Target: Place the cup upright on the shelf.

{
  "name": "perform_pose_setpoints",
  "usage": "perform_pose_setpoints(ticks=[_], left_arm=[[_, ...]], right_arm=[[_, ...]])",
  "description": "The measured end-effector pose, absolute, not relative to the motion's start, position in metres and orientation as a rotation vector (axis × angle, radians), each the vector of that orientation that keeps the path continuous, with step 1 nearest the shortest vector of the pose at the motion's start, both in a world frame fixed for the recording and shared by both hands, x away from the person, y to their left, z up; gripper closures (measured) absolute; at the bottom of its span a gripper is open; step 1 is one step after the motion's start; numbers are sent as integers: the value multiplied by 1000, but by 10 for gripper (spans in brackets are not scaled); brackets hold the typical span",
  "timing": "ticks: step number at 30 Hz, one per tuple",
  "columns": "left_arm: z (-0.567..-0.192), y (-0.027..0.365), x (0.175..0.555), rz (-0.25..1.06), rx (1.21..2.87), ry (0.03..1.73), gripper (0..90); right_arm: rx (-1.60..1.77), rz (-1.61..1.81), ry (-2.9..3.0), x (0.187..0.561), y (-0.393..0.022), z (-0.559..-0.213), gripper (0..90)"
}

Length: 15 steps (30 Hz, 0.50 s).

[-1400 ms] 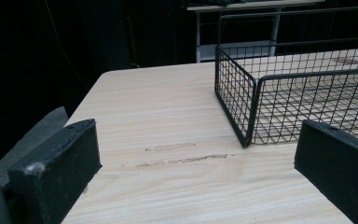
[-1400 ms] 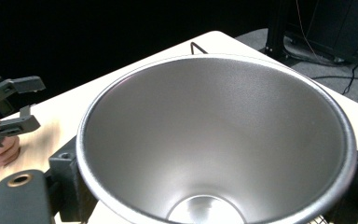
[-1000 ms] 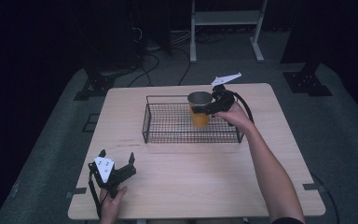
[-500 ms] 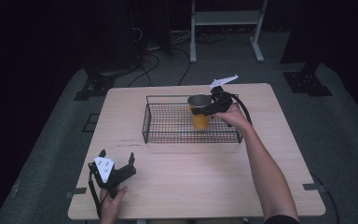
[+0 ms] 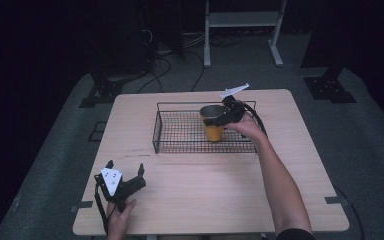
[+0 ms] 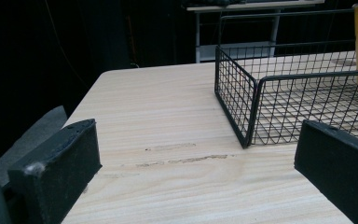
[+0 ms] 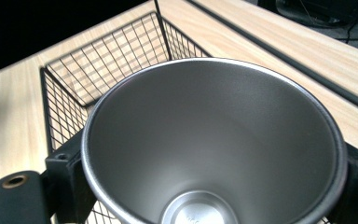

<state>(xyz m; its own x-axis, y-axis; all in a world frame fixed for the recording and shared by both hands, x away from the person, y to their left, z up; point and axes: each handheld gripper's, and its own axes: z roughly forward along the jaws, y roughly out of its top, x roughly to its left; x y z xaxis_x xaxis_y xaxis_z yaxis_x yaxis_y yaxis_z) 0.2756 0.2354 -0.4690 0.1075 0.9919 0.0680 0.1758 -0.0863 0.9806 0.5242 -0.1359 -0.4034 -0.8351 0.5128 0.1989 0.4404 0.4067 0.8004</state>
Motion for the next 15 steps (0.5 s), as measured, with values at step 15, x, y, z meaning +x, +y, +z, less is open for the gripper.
perform_pose_setpoints(ticks=[15], left_arm=[[-469, 236, 276, 1095, 1447, 1224, 0]], right_arm=[[807, 1390, 2566, 524, -128, -413, 95]])
